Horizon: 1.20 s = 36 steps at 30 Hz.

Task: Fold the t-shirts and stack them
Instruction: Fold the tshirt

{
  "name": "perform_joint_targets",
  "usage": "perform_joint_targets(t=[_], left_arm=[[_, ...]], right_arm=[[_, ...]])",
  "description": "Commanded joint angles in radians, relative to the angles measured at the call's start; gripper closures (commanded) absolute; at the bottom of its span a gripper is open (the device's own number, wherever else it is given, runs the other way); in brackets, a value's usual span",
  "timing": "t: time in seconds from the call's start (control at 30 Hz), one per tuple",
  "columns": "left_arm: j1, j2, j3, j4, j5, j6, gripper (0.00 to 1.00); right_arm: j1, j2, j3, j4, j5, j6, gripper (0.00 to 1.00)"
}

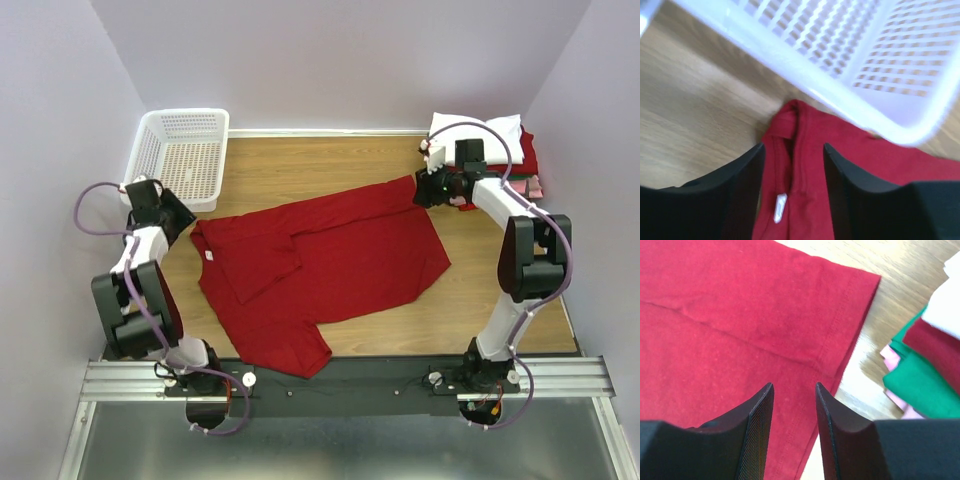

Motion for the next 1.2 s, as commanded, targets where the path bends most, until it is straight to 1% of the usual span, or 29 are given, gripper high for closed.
perform_joint_targets(t=[0.0, 0.1, 0.13, 0.17, 0.27, 0.33, 0.4, 0.43, 0.53, 0.57, 0.63, 0.67, 0.73, 0.77, 0.9, 1.03, 1.07, 1.17], left_arm=[[0.024, -0.186, -0.002, -0.012, 0.106, 0.087, 0.40], [0.024, -0.256, -0.010, 0.005, 0.212, 0.121, 0.33], [0.024, -0.267, -0.008, 0.013, 0.297, 0.132, 0.33], [0.024, -0.275, -0.008, 0.014, 0.330, 0.140, 0.33], [0.018, -0.307, -0.013, 0.025, 0.462, 0.149, 0.32], [0.001, -0.333, -0.011, 0.019, 0.503, 0.161, 0.32], [-0.017, -0.368, -0.010, 0.008, 0.545, 0.169, 0.32], [-0.045, -0.384, -0.011, 0.005, 0.553, 0.173, 0.32], [-0.101, -0.436, -0.010, -0.007, 0.576, 0.184, 0.30], [-0.153, -0.451, -0.008, -0.010, 0.582, 0.190, 0.29], [-0.210, -0.456, -0.002, -0.041, 0.589, 0.206, 0.28], [-0.265, -0.454, 0.001, -0.053, 0.591, 0.222, 0.28], [-0.325, -0.461, -0.002, -0.082, 0.594, 0.235, 0.28], [-0.388, -0.474, -0.014, -0.090, 0.594, 0.238, 0.28], [-0.494, -0.539, -0.046, -0.167, 0.544, 0.259, 0.28], [-0.514, -0.634, -0.088, -0.311, 0.488, 0.275, 0.28], [-0.516, -0.651, -0.103, -0.335, 0.466, 0.272, 0.28], [-0.531, -0.707, -0.138, -0.411, 0.456, 0.250, 0.29]], right_arm=[[0.008, 0.030, 0.051, -0.038, -0.083, -0.028, 0.54], [0.010, 0.019, 0.057, -0.090, -0.165, -0.081, 0.54], [0.013, 0.012, 0.056, -0.136, -0.222, -0.103, 0.54], [0.018, -0.013, 0.046, -0.161, -0.248, -0.151, 0.54], [0.038, -0.067, 0.011, -0.242, -0.336, -0.210, 0.53], [0.068, -0.129, -0.041, -0.303, -0.383, -0.282, 0.53], [0.097, -0.171, -0.079, -0.336, -0.396, -0.336, 0.53], [0.132, -0.203, -0.107, -0.374, -0.400, -0.354, 0.53], [0.183, -0.261, -0.156, -0.403, -0.399, -0.377, 0.53], [0.186, -0.274, -0.165, -0.414, -0.405, -0.377, 0.53], [0.188, -0.297, -0.182, -0.422, -0.413, -0.374, 0.53], [0.189, -0.315, -0.196, -0.425, -0.407, -0.374, 0.53], [0.189, -0.332, -0.213, -0.426, -0.402, -0.370, 0.52], [0.190, -0.344, -0.231, -0.423, -0.399, -0.367, 0.52], [0.185, -0.363, -0.257, -0.422, -0.376, -0.348, 0.50], [0.156, -0.381, -0.268, -0.416, -0.336, -0.342, 0.49], [0.144, -0.383, -0.268, -0.416, -0.342, -0.341, 0.49], [0.090, -0.381, -0.277, -0.414, -0.371, -0.339, 0.49]])
